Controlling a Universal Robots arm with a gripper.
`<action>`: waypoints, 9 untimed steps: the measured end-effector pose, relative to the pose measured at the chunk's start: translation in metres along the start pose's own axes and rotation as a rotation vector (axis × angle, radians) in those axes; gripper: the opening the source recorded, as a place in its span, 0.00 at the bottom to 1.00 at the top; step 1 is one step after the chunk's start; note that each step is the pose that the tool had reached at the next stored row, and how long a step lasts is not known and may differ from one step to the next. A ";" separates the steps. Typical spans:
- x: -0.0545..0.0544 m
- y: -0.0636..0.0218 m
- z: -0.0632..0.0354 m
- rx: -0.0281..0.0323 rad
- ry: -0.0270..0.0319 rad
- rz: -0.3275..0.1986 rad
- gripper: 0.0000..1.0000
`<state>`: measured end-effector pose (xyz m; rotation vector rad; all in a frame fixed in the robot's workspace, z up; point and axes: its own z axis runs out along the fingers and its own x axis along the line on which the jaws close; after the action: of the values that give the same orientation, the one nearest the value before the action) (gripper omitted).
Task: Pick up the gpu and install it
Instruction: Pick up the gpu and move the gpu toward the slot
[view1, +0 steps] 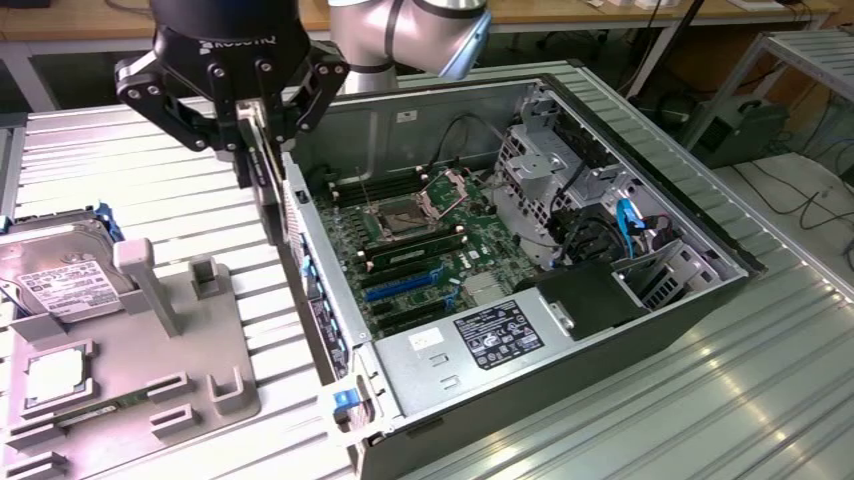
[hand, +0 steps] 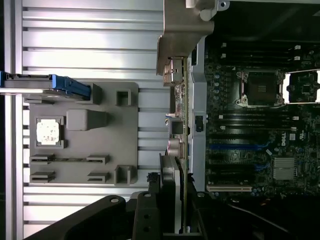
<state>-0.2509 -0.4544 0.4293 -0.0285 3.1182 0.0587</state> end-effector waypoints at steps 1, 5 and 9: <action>-0.002 0.0000 0.0000 0.0001 0.0001 0.000 0.28; -0.009 -0.0002 0.0006 0.0109 0.0002 0.000 0.28; -0.015 -0.0003 0.0014 0.0151 0.0002 0.003 0.28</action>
<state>-0.2358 -0.4544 0.4282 -0.0236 3.1187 0.0351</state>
